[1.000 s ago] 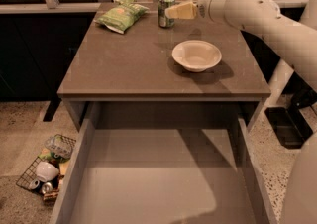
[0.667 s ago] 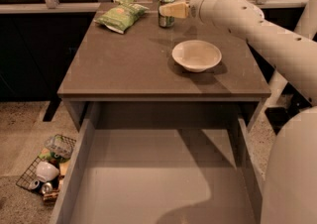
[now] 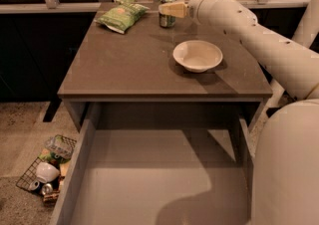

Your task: Place green can into top drawer

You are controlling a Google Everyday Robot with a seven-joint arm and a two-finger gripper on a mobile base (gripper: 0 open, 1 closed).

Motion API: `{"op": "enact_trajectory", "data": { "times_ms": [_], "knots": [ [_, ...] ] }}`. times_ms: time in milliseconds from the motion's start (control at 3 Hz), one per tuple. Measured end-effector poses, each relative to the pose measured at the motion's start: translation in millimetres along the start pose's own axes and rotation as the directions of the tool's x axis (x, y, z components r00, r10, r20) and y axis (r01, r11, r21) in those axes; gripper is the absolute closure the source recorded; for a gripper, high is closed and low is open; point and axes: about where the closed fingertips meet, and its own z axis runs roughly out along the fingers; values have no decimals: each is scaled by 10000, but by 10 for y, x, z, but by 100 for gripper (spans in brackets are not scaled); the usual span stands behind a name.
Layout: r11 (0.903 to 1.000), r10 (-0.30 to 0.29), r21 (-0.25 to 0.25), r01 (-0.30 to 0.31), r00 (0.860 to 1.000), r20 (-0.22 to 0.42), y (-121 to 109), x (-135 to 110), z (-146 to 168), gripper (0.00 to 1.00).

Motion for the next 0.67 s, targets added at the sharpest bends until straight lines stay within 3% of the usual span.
{"op": "enact_trajectory", "data": {
  "times_ms": [667],
  "knots": [
    [9979,58,-640,-63,9999,-86,59,122,350,0]
  ]
}}
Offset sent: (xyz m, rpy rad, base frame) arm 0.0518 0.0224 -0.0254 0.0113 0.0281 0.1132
